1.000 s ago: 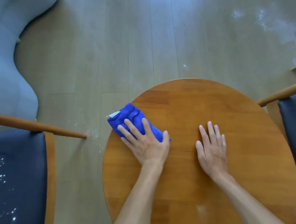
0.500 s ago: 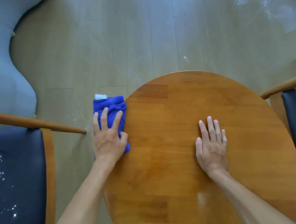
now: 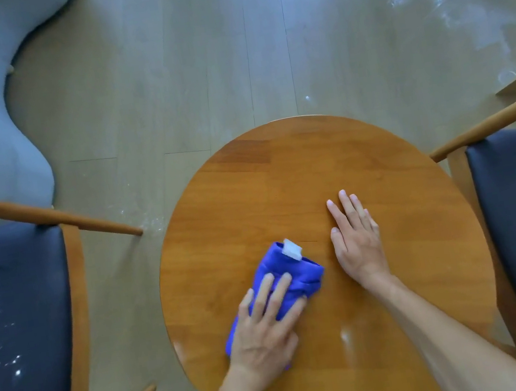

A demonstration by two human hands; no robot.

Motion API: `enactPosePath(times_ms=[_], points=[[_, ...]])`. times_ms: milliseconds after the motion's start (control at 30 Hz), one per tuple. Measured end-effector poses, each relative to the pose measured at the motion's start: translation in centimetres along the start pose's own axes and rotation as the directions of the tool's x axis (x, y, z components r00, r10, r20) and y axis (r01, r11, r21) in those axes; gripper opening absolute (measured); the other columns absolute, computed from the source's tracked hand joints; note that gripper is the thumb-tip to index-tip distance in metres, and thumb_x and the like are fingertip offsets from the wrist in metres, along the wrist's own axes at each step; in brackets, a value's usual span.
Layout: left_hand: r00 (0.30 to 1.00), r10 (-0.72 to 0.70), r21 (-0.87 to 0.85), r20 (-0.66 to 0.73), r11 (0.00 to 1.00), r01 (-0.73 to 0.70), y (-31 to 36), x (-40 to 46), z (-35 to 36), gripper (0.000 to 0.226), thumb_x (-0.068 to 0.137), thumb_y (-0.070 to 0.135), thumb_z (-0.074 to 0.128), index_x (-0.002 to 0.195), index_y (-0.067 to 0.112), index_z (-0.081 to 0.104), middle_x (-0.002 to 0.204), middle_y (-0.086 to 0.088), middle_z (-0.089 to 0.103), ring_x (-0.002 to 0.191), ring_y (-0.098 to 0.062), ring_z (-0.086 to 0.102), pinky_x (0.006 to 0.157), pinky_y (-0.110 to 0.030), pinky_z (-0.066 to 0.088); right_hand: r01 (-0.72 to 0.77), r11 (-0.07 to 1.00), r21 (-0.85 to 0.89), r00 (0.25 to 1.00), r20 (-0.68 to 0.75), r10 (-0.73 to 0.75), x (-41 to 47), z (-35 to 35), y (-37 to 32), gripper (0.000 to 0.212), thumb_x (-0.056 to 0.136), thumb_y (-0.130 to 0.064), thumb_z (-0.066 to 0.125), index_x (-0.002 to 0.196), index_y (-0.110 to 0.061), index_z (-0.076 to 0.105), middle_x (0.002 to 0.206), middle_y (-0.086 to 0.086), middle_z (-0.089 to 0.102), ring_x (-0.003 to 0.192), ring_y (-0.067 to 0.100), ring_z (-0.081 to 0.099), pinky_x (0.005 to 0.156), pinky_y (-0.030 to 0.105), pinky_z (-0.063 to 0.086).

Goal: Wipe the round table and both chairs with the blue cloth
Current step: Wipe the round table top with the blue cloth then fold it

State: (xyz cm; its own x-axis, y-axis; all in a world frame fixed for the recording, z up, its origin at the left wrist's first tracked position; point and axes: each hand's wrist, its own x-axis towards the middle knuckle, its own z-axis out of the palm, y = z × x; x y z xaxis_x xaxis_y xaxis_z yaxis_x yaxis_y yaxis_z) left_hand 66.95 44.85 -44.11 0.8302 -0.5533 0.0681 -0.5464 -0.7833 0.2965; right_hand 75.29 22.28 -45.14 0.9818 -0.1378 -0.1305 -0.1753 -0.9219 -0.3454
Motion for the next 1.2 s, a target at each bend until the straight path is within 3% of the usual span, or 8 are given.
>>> enactPosePath(times_ms=[167,300,467,667,900,1000,1100,1200], points=[[0.873,-0.483,0.089,-0.071,0.868,0.488,-10.2,0.0,-4.0,0.050,0.076,0.030,0.046,0.120,0.018,0.066,0.144,-0.014,0.046,0.132,-0.038,0.039,0.076,-0.048,0.046,0.002,0.996,0.084,0.996,0.085,-0.009,-0.1,-0.8,0.3,0.058,0.092,-0.031,0.025,0.149,-0.024,0.031,0.160,-0.005,0.010,0.147,0.009,0.000,0.117,0.029,-0.002],[0.867,-0.494,0.054,-0.057,0.866,0.497,-0.8,-5.0,-1.3,0.050,0.076,0.027,0.046,0.123,0.021,0.062,0.146,-0.012,0.043,0.132,-0.040,0.040,0.077,-0.048,0.046,-0.037,0.991,0.131,0.983,0.182,0.013,0.2,-1.5,0.0,0.054,0.099,-0.022,0.037,0.151,-0.022,0.024,0.161,-0.004,0.001,0.147,0.010,-0.007,0.116,0.028,-0.008],[0.889,-0.388,-0.153,0.244,0.890,0.430,15.3,-4.5,1.7,0.052,0.069,0.032,0.054,0.120,0.033,0.066,0.148,-0.003,0.040,0.136,-0.030,0.035,0.094,-0.048,0.038,-0.019,0.959,0.281,0.975,0.217,-0.044,-1.3,-3.2,-0.4,0.050,0.099,-0.020,0.039,0.149,-0.017,0.031,0.161,-0.001,0.009,0.147,0.011,-0.002,0.121,0.037,0.006],[0.816,-0.571,-0.509,0.092,0.678,0.531,12.8,-0.6,-0.8,0.047,0.090,0.034,0.041,0.136,0.032,0.049,0.152,0.011,0.033,0.138,-0.012,0.031,0.092,-0.035,0.036,-0.167,0.923,0.346,0.978,-0.060,0.200,-11.8,-4.1,-0.4,0.056,0.091,-0.036,0.036,0.142,-0.016,0.041,0.155,0.006,0.027,0.143,0.023,0.022,0.116,0.042,0.022],[0.726,-0.671,-0.022,0.153,0.732,0.681,-2.5,-6.2,-1.1,0.061,0.093,0.044,0.017,0.150,0.027,0.031,0.160,-0.001,0.019,0.149,-0.024,0.010,0.119,-0.050,0.010,-0.329,0.944,0.023,0.944,-0.009,0.329,-18.5,2.9,-9.1,0.072,0.083,-0.053,0.050,0.146,-0.021,0.038,0.155,0.021,0.024,0.141,0.040,0.025,0.106,0.054,0.035],[0.759,-0.640,-0.019,0.121,0.763,0.647,-3.2,-6.7,-0.6,0.055,0.094,0.035,0.026,0.146,0.025,0.039,0.158,-0.004,0.027,0.146,-0.027,0.019,0.116,-0.052,0.018,-0.007,1.000,-0.022,1.000,0.000,0.007,-20.5,4.3,-11.3,0.068,0.082,-0.048,0.056,0.144,-0.023,0.042,0.153,0.020,0.029,0.141,0.038,0.027,0.107,0.051,0.034],[0.767,-0.632,0.025,0.115,0.773,0.633,-3.1,-6.6,-0.3,0.055,0.093,0.030,0.030,0.147,0.023,0.038,0.157,-0.006,0.028,0.145,-0.030,0.020,0.113,-0.058,0.018,0.438,0.899,0.011,0.897,0.059,-0.438,-21.7,4.1,-7.8,0.064,0.079,-0.037,0.061,0.140,-0.026,0.047,0.153,0.014,0.032,0.141,0.034,0.030,0.105,0.050,0.039],[0.780,-0.612,0.062,0.127,0.790,0.610,-3.5,-7.1,-0.3,0.056,0.096,0.039,0.021,0.149,0.027,0.030,0.159,-0.002,0.022,0.147,-0.026,0.013,0.115,-0.058,0.010,0.401,0.915,-0.046,0.916,-0.001,-0.402,-19.4,1.4,0.8,0.066,0.077,-0.029,0.065,0.140,-0.023,0.047,0.152,0.014,0.034,0.141,0.034,0.031,0.106,0.050,0.037]])
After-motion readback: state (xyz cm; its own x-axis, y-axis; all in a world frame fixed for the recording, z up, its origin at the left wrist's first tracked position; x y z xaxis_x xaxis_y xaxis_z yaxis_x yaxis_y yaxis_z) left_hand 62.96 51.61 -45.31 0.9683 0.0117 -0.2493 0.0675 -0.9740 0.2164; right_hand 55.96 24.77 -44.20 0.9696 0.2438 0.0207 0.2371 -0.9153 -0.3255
